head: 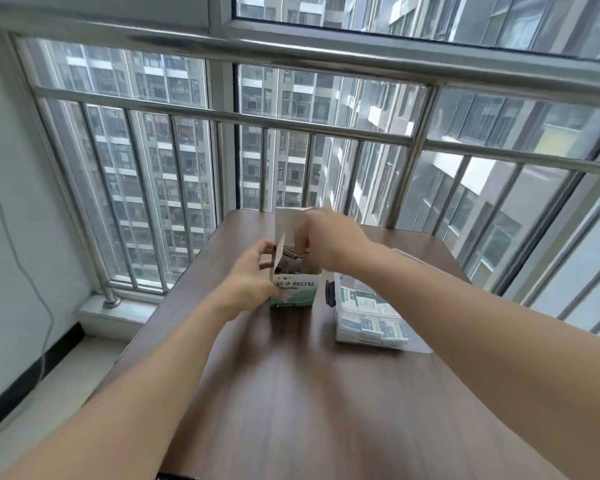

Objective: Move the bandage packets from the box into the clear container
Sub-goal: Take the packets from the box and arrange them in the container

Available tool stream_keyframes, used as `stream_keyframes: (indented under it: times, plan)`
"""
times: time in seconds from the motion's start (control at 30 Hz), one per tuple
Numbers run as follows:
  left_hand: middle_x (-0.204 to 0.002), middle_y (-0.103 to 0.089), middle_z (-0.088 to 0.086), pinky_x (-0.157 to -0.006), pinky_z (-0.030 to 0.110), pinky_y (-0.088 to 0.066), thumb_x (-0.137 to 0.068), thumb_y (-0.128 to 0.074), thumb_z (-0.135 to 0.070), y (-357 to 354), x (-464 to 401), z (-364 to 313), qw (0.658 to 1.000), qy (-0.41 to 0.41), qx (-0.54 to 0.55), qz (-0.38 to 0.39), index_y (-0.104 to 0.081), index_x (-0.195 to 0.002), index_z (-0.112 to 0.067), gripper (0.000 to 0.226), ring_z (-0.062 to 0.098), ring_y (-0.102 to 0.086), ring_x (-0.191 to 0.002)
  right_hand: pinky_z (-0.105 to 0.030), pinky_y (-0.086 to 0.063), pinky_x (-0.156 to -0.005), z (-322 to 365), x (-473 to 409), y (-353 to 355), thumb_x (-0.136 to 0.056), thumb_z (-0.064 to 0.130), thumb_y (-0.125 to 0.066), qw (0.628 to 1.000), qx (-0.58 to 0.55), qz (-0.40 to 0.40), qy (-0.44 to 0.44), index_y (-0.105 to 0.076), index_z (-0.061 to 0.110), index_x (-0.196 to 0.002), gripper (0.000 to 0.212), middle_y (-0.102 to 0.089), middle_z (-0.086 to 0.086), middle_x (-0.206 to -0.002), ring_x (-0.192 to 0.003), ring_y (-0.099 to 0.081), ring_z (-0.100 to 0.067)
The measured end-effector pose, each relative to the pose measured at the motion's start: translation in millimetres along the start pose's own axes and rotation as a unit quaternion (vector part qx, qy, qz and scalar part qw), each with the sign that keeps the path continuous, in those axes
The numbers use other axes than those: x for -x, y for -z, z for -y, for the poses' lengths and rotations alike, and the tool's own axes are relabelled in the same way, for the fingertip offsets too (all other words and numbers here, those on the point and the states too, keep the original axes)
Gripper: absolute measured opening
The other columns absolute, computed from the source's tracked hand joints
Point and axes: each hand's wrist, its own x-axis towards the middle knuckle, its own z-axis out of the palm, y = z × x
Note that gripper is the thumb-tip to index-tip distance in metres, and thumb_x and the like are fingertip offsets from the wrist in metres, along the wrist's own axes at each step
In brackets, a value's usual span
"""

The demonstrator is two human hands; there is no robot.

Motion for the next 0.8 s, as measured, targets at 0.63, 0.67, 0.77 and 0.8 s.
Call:
stream_keyframes:
  times: [0.63, 0.67, 0.77, 0.8]
  plan:
    - [-0.123, -0.064, -0.002, -0.086, 0.037, -0.059, -0.055, -0.091, 0.010, -4.6, 0.4, -4.1, 0.999, 0.013, -0.029, 0.025, -0.059, -0.118, -0.020, 0.076, 0.018, -0.064, -0.116, -0.033, -0.055, -0.064, -4.7, 1.7, -14.3, -0.081, 0.016, -0.076, 0.999, -0.028, -0.011, 0.018, -0.074, 0.025, -0.086, 0.011, -0.063, 0.008, -0.083, -0.078, -0.063, -0.019]
    - [-0.123, -0.064, -0.003, -0.086, 0.037, -0.059, -0.055, -0.091, 0.010, -4.9, 0.5, -4.2, 0.999, 0.013, -0.031, 0.024, -0.059, -0.118, -0.020, 0.077, 0.018, -0.064, -0.116, -0.032, -0.055, -0.064, -4.8, 0.4, -15.5, -0.081, 0.014, -0.076, 0.999, -0.028, -0.016, 0.013, -0.073, 0.025, -0.089, 0.014, -0.062, 0.008, -0.083, -0.078, -0.062, -0.019]
    - [-0.122, -0.064, -0.003, -0.081, 0.030, -0.059, -0.056, -0.091, 0.011, -5.4, 0.4, -5.0, 0.999, 0.015, -0.031, 0.025, -0.059, -0.118, -0.019, 0.076, 0.017, -0.064, -0.113, -0.031, -0.054, -0.062, -5.0, -2.1, -19.4, -0.079, 0.012, -0.076, 1.000, -0.022, -0.015, 0.006, -0.072, 0.027, -0.084, 0.016, -0.066, 0.006, -0.084, -0.077, -0.064, -0.020]
    - [-0.121, -0.064, -0.003, -0.078, 0.028, -0.058, -0.056, -0.091, 0.011, -5.4, 0.4, -5.4, 0.999, 0.016, -0.028, 0.026, -0.059, -0.119, -0.018, 0.076, 0.017, -0.064, -0.112, -0.030, -0.053, -0.060, -5.5, -3.0, -20.7, -0.079, 0.011, -0.076, 1.000, -0.020, -0.013, 0.004, -0.073, 0.027, -0.082, 0.016, -0.066, 0.005, -0.084, -0.076, -0.064, -0.020]
